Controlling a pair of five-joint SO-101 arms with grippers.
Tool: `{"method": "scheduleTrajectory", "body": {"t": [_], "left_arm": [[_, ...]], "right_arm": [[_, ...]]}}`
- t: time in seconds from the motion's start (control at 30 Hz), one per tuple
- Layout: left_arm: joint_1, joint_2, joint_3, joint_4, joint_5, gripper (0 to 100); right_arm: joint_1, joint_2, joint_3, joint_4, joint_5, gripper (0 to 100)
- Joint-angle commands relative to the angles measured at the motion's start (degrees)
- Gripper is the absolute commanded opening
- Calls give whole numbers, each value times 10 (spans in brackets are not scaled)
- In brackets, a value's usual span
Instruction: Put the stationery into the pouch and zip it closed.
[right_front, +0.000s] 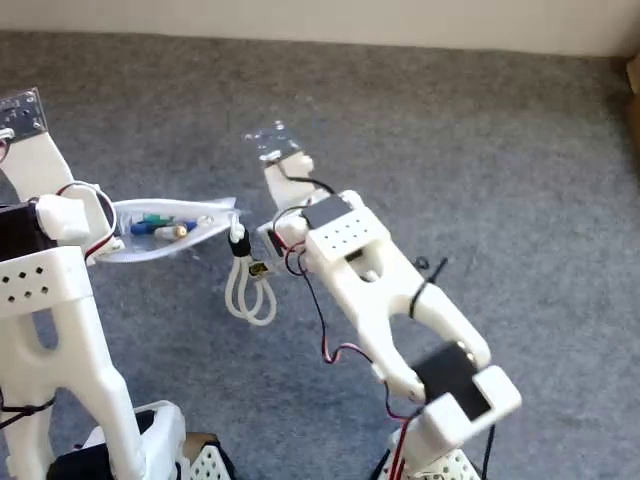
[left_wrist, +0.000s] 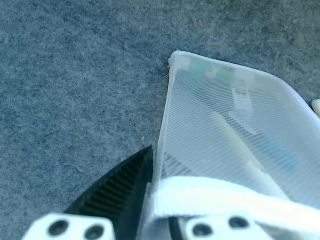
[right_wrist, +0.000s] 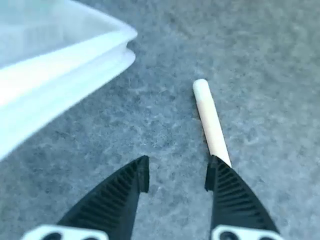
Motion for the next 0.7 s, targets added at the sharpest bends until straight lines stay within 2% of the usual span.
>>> {"method": "scheduleTrajectory", "body": {"t": [0.0,0.33,0.67], "left_arm": [[-6,22,2,-6,5,34],[-6,22,13,-7,5,34],[-7,22,18,-7,5,34]], "right_arm": [[-3,24,-67,0,21,180],[35,144,-165,0,21,180],[48,240,-198,3,24,177]]}}
